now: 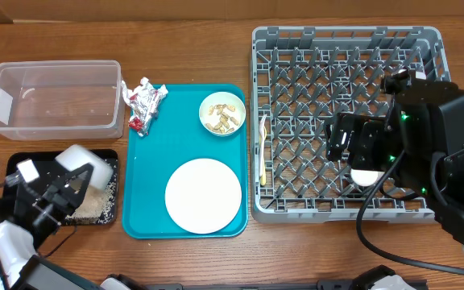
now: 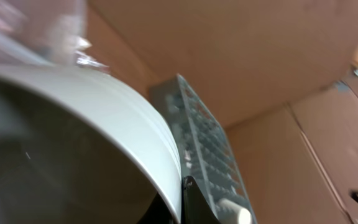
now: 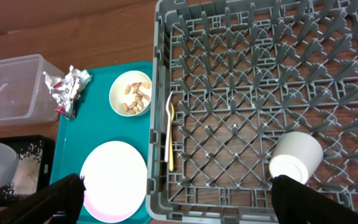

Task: Sort waste into correct bins and load items into the dishwasher rack
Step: 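Carry the empty bowl with the left gripper over the dish rack, then lower the bowl into the rack's upper left and open the left gripper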

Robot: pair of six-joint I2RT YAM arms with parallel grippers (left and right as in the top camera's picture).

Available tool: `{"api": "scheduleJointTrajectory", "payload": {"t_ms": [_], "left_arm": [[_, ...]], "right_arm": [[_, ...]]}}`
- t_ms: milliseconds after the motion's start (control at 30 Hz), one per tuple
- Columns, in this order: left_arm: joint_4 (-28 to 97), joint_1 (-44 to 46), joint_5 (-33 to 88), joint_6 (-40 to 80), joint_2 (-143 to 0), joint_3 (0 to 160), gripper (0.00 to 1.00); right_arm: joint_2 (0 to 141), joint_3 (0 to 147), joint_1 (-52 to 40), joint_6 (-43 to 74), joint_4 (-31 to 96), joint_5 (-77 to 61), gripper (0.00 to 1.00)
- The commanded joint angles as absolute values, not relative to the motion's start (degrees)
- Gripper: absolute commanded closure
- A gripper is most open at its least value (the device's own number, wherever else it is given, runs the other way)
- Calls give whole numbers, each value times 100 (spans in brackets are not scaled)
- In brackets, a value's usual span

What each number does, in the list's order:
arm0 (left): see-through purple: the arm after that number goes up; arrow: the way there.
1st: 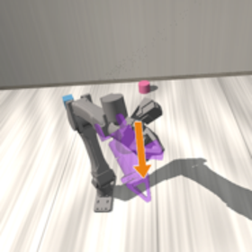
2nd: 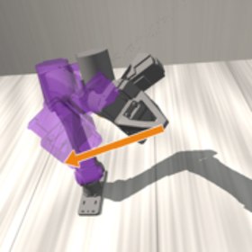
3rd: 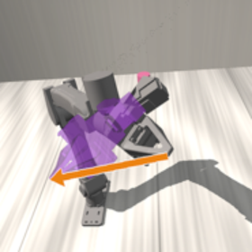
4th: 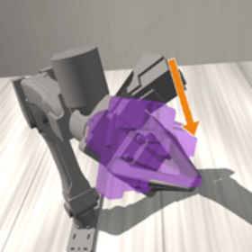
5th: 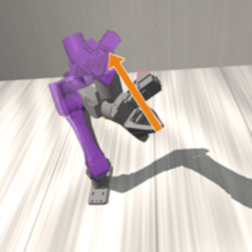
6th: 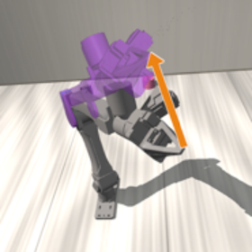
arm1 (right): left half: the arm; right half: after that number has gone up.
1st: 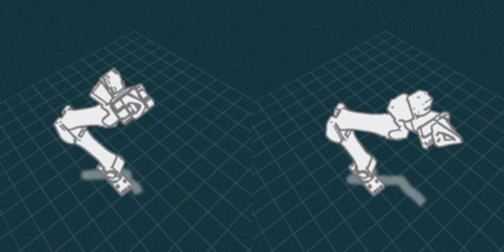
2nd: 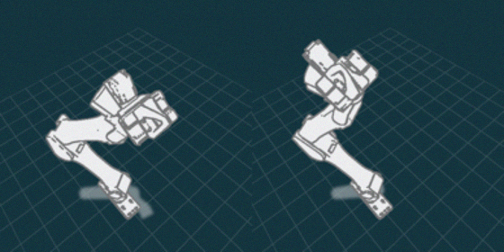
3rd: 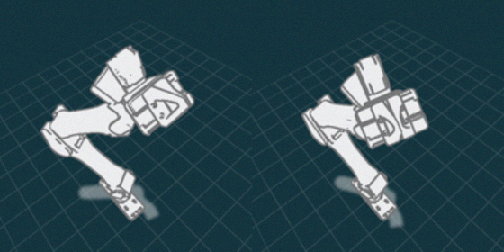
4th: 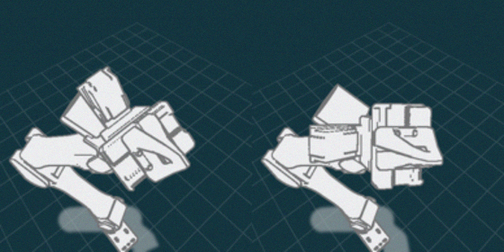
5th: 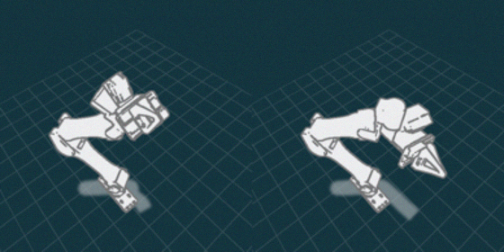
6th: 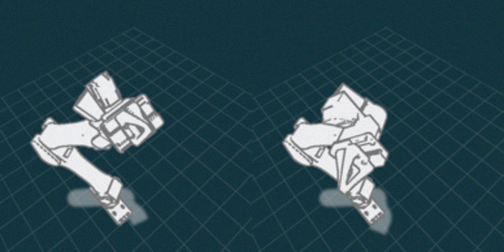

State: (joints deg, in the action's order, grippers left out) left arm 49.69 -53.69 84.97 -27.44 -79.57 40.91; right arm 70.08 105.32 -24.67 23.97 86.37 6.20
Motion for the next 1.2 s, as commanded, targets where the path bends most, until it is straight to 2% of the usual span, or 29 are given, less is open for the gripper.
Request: {"api": "scheduleJointTrajectory", "payload": {"t_ms": [0,133,267,533,733,1000,1167], "left_arm": [[4954,-4536,8720,-2941,-7900,4515,96],[4910,-3089,8044,-2773,-7883,5266,96],[4370,-1833,7126,-1815,-7883,6117,96],[1483,471,6001,156,-8034,6702,95],[-447,1389,5813,1138,-8995,6702,96],[-4016,2097,6095,2965,-10814,6766,96],[-4681,2279,6193,3284,-11594,7050,96]], "right_arm": [[7004,10545,-2434,2429,8569,631,0],[7004,10545,-2434,2429,8536,637,0],[6971,10551,-2434,2609,8414,799,0],[6543,10551,-2429,3610,8407,1988,0],[6217,10551,-2429,3597,8396,2036,0],[6184,10545,-2429,3581,8477,2036,0],[6184,10545,-2429,3581,8508,2034,0]]}}
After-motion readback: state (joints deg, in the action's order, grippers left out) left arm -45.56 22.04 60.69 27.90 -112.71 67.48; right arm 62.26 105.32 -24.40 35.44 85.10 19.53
